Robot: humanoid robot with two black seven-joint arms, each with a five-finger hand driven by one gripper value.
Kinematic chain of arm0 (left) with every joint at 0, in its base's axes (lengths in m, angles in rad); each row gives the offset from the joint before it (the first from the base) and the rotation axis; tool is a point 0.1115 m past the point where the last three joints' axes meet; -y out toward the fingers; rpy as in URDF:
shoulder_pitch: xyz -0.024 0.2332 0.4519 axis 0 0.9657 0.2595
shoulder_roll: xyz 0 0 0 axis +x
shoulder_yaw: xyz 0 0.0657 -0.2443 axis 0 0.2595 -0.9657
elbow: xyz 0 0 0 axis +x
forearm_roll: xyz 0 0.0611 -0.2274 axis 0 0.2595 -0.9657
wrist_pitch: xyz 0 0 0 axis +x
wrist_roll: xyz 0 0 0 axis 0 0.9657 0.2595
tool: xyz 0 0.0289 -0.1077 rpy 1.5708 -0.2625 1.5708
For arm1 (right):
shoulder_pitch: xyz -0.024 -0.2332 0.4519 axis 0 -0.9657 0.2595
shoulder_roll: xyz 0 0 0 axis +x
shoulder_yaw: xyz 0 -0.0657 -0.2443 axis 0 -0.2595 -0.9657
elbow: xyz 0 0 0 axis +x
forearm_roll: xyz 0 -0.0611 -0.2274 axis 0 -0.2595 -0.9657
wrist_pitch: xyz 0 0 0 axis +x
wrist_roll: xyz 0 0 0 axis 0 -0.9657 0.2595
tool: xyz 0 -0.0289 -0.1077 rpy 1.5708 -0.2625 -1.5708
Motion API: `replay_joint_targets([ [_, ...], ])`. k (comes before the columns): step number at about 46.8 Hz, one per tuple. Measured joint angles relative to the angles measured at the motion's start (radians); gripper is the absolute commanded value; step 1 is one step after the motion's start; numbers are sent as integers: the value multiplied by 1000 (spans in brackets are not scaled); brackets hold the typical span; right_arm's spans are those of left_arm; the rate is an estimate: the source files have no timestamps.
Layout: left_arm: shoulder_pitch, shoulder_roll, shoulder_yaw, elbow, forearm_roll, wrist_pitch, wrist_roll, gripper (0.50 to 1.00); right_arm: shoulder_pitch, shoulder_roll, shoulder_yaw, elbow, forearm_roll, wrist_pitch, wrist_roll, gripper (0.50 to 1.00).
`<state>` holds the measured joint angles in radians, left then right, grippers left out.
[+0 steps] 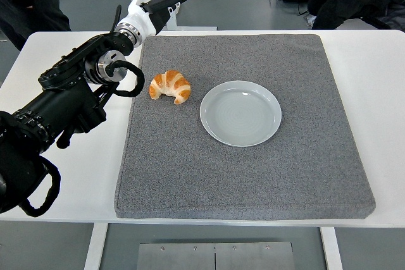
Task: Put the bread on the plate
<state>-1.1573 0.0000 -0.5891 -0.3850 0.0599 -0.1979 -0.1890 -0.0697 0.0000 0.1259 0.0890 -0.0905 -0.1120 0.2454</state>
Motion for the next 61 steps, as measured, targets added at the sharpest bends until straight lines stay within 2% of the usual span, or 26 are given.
replay_joint_targets([
  [32, -5, 0, 1, 0, 4, -1, -3, 986, 0, 0, 0, 0, 0, 0, 0, 1000],
  [40, -22, 0, 26, -24, 12, 21, -12, 986, 0, 0, 0, 0, 0, 0, 0, 1000],
  [46, -25, 8, 56, -104, 26, 61, -12, 986, 0, 0, 0, 0, 0, 0, 0, 1000],
  [49, -19, 47, 79, -182, 39, 74, -12, 986, 0, 0, 0, 0, 0, 0, 0, 1000],
  [53, -15, 106, 112, -302, 43, 120, -10, 986, 0, 0, 0, 0, 0, 0, 0, 1000],
  [61, -25, 171, 172, -434, 75, 199, -7, 986, 0, 0, 0, 0, 0, 0, 0, 1000],
])
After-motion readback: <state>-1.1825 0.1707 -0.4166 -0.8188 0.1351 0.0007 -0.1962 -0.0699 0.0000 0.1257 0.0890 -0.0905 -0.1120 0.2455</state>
